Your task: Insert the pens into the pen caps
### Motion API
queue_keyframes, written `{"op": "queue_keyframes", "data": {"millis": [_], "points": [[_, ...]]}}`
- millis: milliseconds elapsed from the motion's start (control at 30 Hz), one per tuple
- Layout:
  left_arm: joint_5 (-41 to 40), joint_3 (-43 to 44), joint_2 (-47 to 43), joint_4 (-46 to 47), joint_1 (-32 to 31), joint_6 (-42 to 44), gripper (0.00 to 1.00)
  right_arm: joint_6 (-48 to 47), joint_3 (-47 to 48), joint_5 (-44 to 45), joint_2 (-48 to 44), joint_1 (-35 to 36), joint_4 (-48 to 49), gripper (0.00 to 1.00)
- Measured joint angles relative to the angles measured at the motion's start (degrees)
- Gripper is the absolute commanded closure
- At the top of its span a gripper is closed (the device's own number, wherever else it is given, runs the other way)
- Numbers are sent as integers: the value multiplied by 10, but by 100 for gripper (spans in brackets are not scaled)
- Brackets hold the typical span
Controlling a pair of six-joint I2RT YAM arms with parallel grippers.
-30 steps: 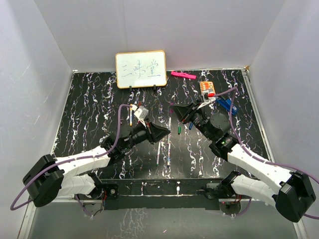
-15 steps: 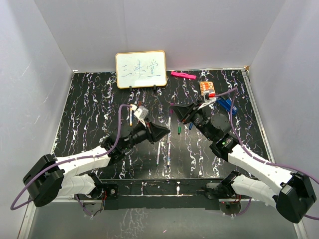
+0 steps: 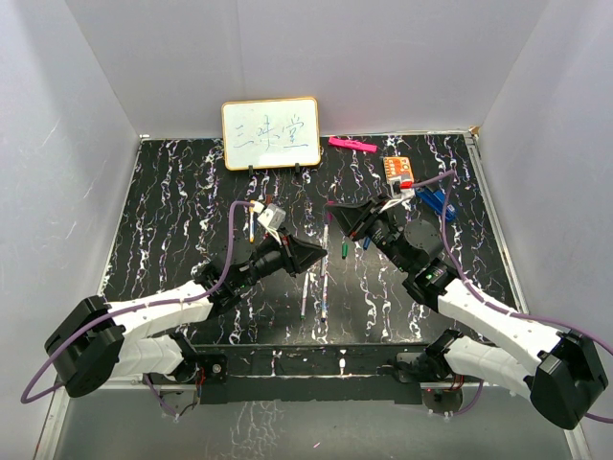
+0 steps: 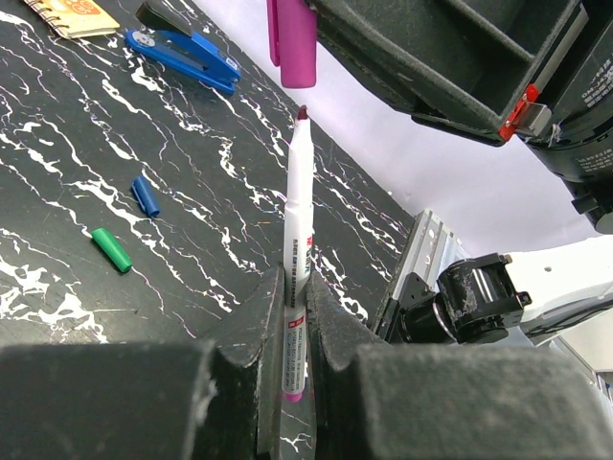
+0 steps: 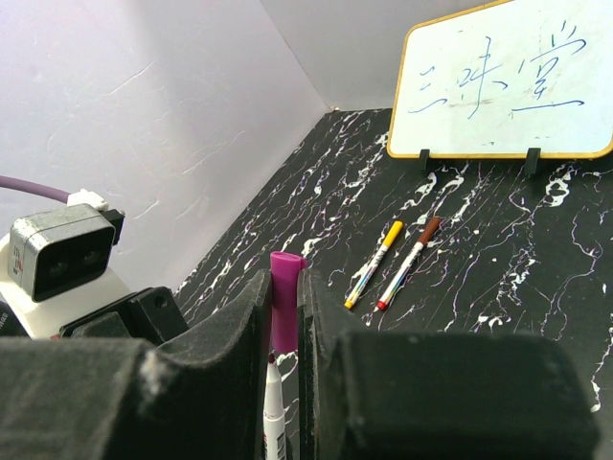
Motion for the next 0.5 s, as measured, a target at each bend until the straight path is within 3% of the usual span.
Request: {"op": "queue_keyframes", "data": {"millis": [500], "points": [[0, 1, 6, 0, 0, 0, 100, 9, -3, -3, 0, 0, 0, 100]]}}
